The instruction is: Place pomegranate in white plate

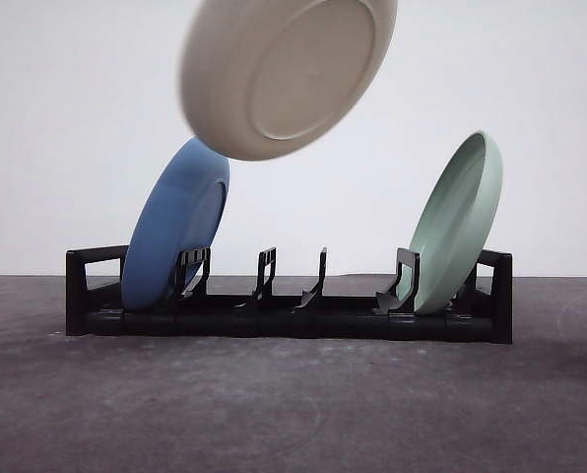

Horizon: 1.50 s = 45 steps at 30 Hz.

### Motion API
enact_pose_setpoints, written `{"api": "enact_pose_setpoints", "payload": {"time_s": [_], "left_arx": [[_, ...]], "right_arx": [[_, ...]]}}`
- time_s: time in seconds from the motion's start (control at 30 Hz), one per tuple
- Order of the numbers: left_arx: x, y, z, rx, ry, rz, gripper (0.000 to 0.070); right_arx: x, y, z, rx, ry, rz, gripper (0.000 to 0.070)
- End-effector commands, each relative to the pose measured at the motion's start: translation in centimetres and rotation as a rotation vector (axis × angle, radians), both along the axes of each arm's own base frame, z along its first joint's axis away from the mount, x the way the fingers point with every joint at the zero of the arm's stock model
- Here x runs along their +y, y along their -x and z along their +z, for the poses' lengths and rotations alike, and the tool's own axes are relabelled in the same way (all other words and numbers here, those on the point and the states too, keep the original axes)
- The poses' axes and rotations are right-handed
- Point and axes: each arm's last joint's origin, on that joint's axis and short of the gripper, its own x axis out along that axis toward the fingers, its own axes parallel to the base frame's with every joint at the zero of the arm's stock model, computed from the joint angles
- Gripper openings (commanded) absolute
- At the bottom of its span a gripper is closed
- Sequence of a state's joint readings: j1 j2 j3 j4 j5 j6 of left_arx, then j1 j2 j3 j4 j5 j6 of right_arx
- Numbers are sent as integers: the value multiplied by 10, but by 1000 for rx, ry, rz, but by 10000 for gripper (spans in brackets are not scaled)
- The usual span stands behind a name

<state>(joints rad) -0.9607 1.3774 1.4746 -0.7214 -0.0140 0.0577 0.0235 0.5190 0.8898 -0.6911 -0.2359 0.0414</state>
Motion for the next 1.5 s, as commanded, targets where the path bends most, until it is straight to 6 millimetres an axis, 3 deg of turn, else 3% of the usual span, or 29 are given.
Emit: {"api": "enact_pose_setpoints", "payload": {"time_s": [0.0, 0.17, 0.5, 0.67, 0.9, 1.17, 1.27, 1.37, 1.47], "left_arx": [[-8, 10, 0, -37, -69, -32, 10], [-22, 36, -25, -43, -215, -77, 10], [-32, 77, -119, -72, -426, -57, 10], [-33, 96, -153, -114, -445, -74, 10], [-40, 100, -199, -167, -506, -74, 10], [-56, 103, -229, -156, -540, -97, 11], [-56, 104, -230, -145, -535, -94, 95], [-57, 104, -225, -152, -511, -91, 290], [-59, 104, -217, -160, -485, -86, 340]], "right_arx": [[0, 1, 6, -22, -10, -2, 594], [0, 1, 6, -22, -10, -1, 594], [2, 1, 6, -22, -11, 24, 594], [2, 2, 6, -21, -11, 26, 594], [3, 2, 5, -16, -11, 31, 594], [3, 2, 5, -9, -11, 31, 594], [3, 2, 4, -5, -11, 31, 594], [3, 2, 4, -5, -11, 31, 594], [3, 2, 4, -3, -10, 31, 594]]}}
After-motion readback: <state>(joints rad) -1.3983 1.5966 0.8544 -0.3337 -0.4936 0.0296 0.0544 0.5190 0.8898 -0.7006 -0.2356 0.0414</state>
